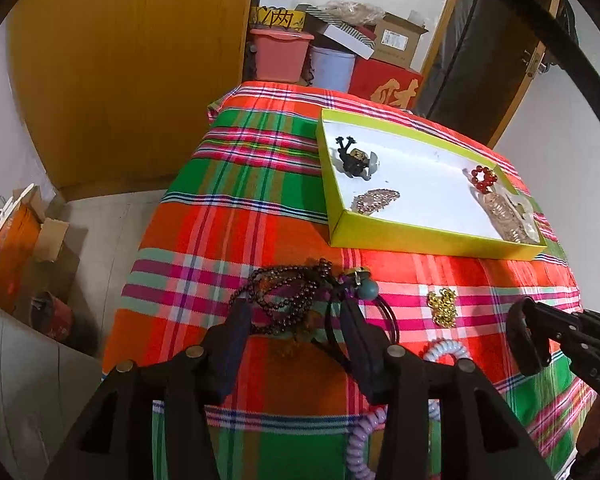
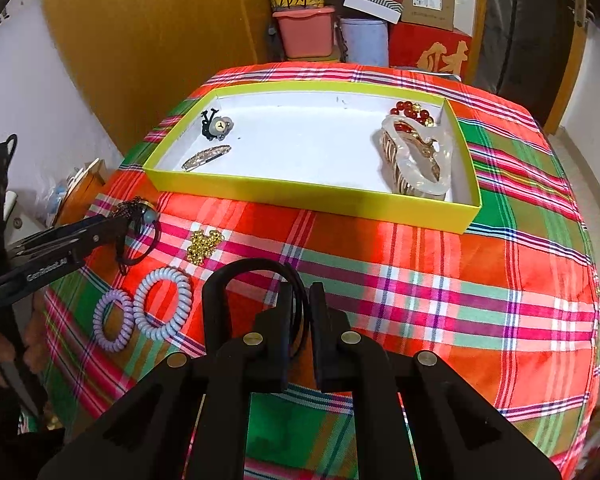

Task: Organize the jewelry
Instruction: 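Grasp the dark bead necklace with the left tool while the right tool holds the black hair band, then carry the necklace and hair band over the yellow tray and open both tools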

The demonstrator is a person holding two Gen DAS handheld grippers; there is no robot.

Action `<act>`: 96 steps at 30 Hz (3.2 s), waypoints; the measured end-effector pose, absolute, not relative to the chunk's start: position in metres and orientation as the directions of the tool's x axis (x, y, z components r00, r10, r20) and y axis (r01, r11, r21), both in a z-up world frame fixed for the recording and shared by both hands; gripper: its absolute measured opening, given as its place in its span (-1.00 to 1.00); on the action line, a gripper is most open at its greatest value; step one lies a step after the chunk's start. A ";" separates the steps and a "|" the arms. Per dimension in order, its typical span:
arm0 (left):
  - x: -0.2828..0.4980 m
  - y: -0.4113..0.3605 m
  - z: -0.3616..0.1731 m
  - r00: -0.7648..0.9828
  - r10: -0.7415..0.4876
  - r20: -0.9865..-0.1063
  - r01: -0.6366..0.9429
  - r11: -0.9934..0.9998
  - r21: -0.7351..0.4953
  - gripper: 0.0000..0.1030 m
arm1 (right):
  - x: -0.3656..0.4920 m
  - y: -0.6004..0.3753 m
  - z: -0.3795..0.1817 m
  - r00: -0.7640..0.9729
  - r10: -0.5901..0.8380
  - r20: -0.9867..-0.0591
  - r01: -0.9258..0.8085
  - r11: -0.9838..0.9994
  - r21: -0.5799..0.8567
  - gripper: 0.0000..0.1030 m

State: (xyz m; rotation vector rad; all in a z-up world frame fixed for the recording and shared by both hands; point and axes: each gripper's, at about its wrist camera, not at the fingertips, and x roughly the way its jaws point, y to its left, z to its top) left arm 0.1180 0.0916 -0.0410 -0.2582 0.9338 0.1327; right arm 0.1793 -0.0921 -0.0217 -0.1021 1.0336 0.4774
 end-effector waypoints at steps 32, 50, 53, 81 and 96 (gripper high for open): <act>0.102 0.094 -0.018 0.650 0.075 -0.756 -0.193 0.979 -0.068 -0.88 | 0.175 -0.102 -0.003 0.458 0.346 -0.819 -0.415 0.898 0.148 -0.84; 0.115 0.083 0.042 0.739 -0.061 -0.671 -0.088 0.979 -0.186 -0.88 | 0.197 -0.099 0.022 0.522 0.359 -0.773 -0.417 0.899 0.135 -0.84; 0.125 0.079 0.046 0.741 -0.097 -0.665 -0.058 0.977 -0.207 -0.88 | 0.205 -0.099 0.025 0.532 0.357 -0.768 -0.414 0.901 0.132 -0.84; 0.236 0.054 -0.018 0.618 -0.245 -0.747 0.042 0.959 -0.280 -0.88 | 0.294 -0.084 -0.028 0.467 0.313 -0.827 -0.369 0.919 0.139 -0.84; 0.236 0.052 -0.030 0.593 -0.204 -0.779 0.026 0.972 -0.234 -0.65 | 0.294 -0.084 -0.029 0.454 0.303 -0.838 -0.370 0.920 0.132 -0.60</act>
